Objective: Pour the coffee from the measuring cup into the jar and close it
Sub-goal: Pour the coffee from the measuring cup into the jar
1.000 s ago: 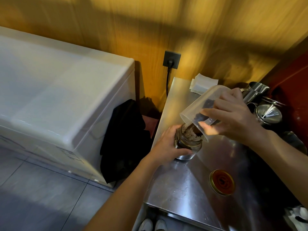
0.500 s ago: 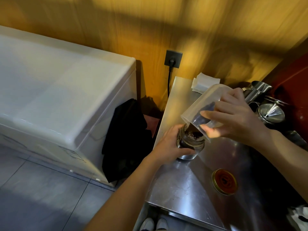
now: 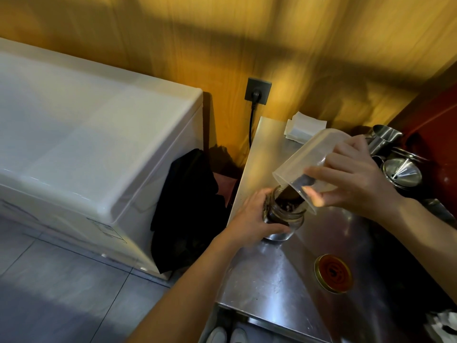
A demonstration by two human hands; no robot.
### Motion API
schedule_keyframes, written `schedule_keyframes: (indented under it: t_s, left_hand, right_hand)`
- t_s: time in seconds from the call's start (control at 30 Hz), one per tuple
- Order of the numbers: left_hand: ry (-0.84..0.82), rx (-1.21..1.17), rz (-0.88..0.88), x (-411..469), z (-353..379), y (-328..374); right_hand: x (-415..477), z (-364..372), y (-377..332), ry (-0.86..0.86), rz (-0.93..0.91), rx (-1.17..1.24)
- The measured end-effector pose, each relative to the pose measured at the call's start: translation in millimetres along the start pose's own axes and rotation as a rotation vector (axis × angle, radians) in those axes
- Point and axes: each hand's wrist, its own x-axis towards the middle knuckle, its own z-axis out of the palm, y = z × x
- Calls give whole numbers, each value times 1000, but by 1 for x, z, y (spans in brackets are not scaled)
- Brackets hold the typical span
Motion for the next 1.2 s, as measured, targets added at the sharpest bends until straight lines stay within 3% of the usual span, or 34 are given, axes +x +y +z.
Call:
schedule_keyframes:
  t_s: [0.37,0.5,0.63,1.2]
  left_hand:
    - [5,17,-14,1,0,0]
    - [7,-3,-12,1,1,-3]
    - [-3,-5,-12,2,2,-4]
    - [5,-13,-24,1,2,-2]
  right_hand:
    - [-3,-1,1,-14,-95,4]
    - [-1,-1,3,14,-32,8]
    - [0,-2,0,-38,-125,-36]
    - [-3,-7,-5,29,-216,-10]
